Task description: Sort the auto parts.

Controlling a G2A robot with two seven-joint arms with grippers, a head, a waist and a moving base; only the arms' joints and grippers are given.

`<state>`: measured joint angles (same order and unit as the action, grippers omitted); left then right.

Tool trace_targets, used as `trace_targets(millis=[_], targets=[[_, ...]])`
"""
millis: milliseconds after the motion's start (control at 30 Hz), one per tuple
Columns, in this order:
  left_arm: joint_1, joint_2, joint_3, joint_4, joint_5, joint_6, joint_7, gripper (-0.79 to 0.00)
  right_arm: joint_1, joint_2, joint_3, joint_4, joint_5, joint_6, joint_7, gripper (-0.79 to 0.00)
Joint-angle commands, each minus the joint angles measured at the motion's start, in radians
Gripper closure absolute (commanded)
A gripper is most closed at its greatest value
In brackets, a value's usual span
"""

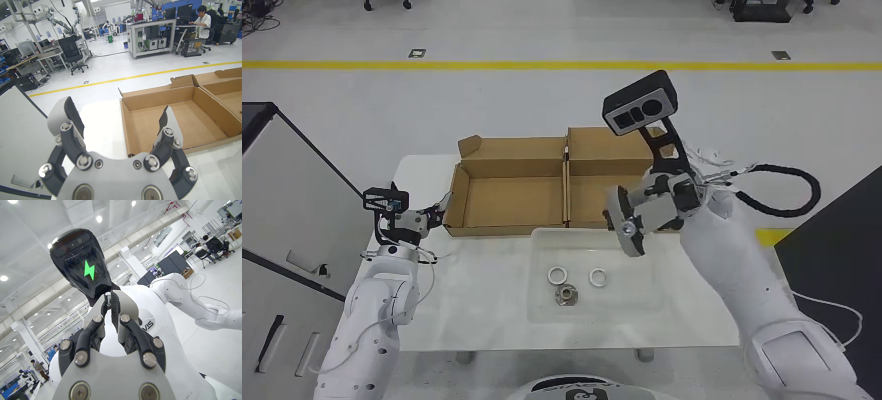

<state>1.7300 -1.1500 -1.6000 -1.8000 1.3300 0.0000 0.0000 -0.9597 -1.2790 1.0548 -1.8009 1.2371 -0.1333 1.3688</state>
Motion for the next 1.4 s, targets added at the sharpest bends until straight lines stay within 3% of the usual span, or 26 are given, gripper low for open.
trace_targets(millis=[0, 500, 1033, 1367], targets=[[0.0, 0.0, 0.0, 0.0, 0.0, 0.0, 0.0, -0.785, -0.008, -0.003, 0.0, -0.003, 0.044, 0.003, 0.004, 0.0], [0.0, 0.0, 0.0, 0.0, 0.0, 0.0, 0.0, -0.785, -0.043, -0.037, -0.006, -0.017, 0.282, 0.026, -0.011, 0.0], [0.0, 0.0, 0.0, 0.0, 0.0, 0.0, 0.0, -0.785, -0.044, -0.036, 0.06, -0.009, 0.015, 0.032, -0.094, 0.0], [0.0, 0.0, 0.0, 0.0, 0.0, 0.0, 0.0, -0.785, -0.071, -0.045, 0.069, -0.024, 0.113, 0.06, -0.081, 0.0]])
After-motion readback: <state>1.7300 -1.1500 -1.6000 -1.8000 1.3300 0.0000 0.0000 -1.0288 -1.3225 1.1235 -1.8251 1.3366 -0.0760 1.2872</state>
